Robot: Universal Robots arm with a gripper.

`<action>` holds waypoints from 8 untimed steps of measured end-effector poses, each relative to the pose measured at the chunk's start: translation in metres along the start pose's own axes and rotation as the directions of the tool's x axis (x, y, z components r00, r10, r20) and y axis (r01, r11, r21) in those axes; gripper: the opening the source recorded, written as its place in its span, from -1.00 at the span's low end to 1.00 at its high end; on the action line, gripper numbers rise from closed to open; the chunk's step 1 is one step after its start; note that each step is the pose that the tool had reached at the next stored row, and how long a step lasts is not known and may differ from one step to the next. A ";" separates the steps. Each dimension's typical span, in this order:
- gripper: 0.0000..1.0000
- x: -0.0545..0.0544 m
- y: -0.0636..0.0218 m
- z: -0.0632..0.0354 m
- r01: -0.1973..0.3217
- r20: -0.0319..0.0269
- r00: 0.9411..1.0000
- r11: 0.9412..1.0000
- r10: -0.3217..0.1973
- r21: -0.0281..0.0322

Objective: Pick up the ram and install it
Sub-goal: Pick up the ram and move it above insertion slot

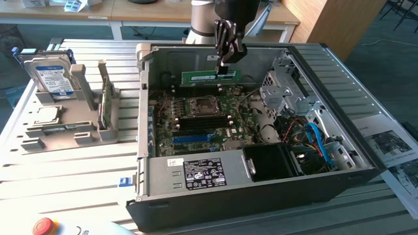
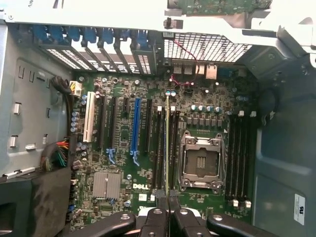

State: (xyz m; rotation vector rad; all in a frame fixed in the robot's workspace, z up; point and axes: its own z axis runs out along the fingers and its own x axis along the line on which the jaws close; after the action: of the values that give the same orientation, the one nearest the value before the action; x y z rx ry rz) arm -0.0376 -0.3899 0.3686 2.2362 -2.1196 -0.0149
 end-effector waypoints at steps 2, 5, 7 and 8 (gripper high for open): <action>-0.76 0.000 0.0000 0.0000 0.000 0.000 1.000 1.000 0.000 0.000; -0.76 0.000 0.0000 0.0001 -0.009 0.000 1.000 1.000 0.009 0.000; -0.76 0.000 0.0001 0.0003 -0.023 0.001 1.000 1.000 0.023 -0.001; -0.76 0.000 0.0001 0.0004 -0.029 0.001 1.000 1.000 0.029 -0.001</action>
State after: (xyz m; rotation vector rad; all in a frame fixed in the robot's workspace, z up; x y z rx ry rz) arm -0.0376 -0.3899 0.3682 2.2056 -2.1515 -0.0161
